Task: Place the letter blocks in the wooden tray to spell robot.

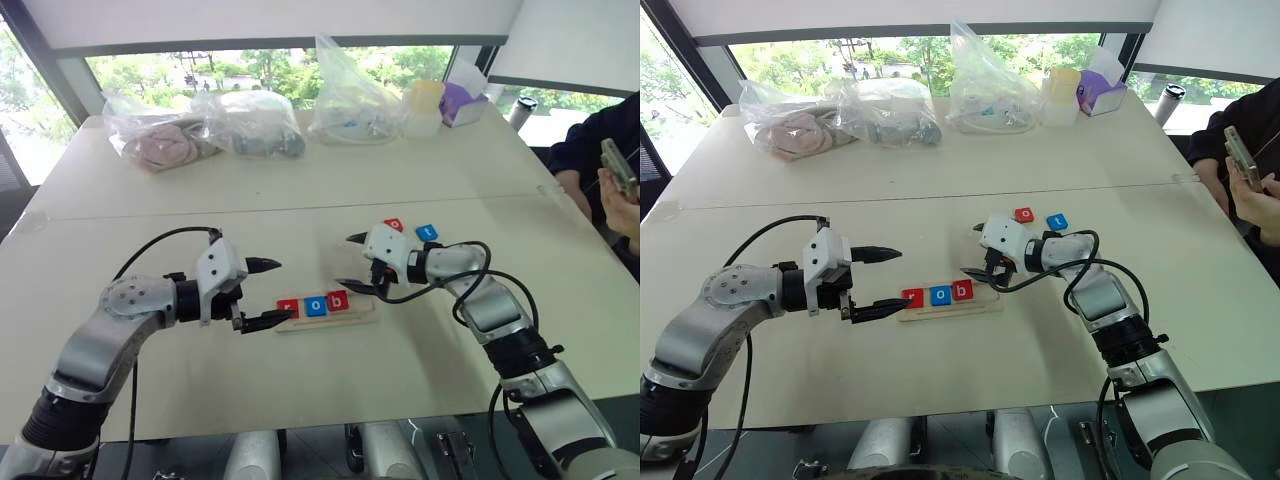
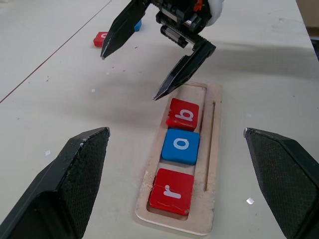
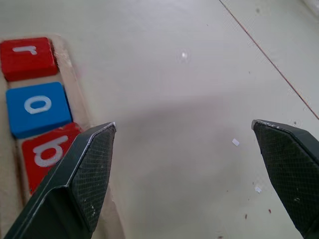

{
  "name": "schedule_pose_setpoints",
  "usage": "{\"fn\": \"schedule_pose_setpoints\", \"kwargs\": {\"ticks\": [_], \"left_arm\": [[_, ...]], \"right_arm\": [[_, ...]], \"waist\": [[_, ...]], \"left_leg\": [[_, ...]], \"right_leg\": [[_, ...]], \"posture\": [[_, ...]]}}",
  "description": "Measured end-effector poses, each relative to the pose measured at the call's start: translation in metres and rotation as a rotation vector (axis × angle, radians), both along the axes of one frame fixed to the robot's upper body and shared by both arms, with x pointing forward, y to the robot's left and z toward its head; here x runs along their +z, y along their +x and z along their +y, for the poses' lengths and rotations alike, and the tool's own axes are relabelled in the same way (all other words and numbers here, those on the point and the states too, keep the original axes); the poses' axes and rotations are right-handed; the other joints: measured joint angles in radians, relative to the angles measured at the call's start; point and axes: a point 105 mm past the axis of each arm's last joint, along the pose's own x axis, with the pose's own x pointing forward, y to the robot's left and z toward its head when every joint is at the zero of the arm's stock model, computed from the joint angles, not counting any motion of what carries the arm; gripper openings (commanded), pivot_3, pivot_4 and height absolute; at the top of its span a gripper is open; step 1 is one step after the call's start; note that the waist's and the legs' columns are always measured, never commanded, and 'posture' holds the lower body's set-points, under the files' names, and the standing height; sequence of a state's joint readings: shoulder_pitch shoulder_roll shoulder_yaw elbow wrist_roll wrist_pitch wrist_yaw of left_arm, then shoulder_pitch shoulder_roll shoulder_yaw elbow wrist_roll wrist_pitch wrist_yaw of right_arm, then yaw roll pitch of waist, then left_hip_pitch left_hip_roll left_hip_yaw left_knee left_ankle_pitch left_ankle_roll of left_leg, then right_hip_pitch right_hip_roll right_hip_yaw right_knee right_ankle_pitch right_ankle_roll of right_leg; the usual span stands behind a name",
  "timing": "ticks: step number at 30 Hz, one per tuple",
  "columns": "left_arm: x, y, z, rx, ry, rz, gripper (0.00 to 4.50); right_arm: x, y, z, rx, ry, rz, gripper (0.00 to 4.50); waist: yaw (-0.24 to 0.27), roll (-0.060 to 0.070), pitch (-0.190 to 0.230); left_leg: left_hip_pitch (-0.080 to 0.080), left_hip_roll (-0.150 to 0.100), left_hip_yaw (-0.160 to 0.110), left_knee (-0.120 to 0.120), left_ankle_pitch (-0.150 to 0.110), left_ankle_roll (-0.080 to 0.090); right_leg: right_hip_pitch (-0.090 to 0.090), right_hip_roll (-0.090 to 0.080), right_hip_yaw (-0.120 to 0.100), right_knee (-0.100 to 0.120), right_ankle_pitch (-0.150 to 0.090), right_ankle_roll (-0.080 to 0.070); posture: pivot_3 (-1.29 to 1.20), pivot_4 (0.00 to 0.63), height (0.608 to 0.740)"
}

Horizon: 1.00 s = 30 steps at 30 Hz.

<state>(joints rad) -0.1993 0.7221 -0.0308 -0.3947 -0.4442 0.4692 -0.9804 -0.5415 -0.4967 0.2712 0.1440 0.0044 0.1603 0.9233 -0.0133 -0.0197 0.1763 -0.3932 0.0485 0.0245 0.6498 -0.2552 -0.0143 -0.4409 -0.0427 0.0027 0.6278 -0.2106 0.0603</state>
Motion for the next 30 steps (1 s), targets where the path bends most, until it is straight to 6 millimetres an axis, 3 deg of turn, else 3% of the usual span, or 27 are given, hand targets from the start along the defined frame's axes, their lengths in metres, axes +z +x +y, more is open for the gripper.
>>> {"fn": "schedule_pose_setpoints", "kwargs": {"ticks": [19,23,27,30], "left_arm": [[0.000,0.000,-0.001,0.002,-0.004,0.000,4.50],[0.000,0.001,-0.001,0.004,-0.005,-0.002,4.50],[0.000,0.001,-0.001,0.006,-0.007,-0.003,4.50],[0.000,0.002,-0.001,0.015,-0.012,-0.006,4.50]], "right_arm": [[-0.006,-0.014,0.009,0.089,-0.015,0.030,4.45],[0.016,0.012,0.003,-0.063,0.071,-0.010,4.45],[0.048,0.047,-0.026,-0.323,0.155,-0.074,4.45],[0.047,0.061,-0.044,-0.510,0.216,-0.038,4.45]], "waist": [[-0.001,0.000,0.000],[-0.003,0.000,0.000],[0.000,0.000,0.000],[0.000,0.000,0.000]], "left_leg": [[0.000,0.000,0.000,0.000,0.000,0.000],[0.000,0.000,0.000,0.000,0.000,0.000],[0.000,0.000,0.000,0.000,0.000,0.000],[0.000,0.000,0.000,-0.001,0.000,0.000]], "right_leg": [[0.000,0.000,0.000,0.000,0.000,0.001],[0.000,0.000,0.001,0.000,0.000,0.000],[0.000,0.000,0.001,0.000,0.000,0.000],[0.000,0.000,0.001,0.000,0.000,0.000]], "posture": [[0.00,0.150,0.740],[0.00,0.150,0.740],[0.00,0.150,0.740],[0.00,0.150,0.740]]}}
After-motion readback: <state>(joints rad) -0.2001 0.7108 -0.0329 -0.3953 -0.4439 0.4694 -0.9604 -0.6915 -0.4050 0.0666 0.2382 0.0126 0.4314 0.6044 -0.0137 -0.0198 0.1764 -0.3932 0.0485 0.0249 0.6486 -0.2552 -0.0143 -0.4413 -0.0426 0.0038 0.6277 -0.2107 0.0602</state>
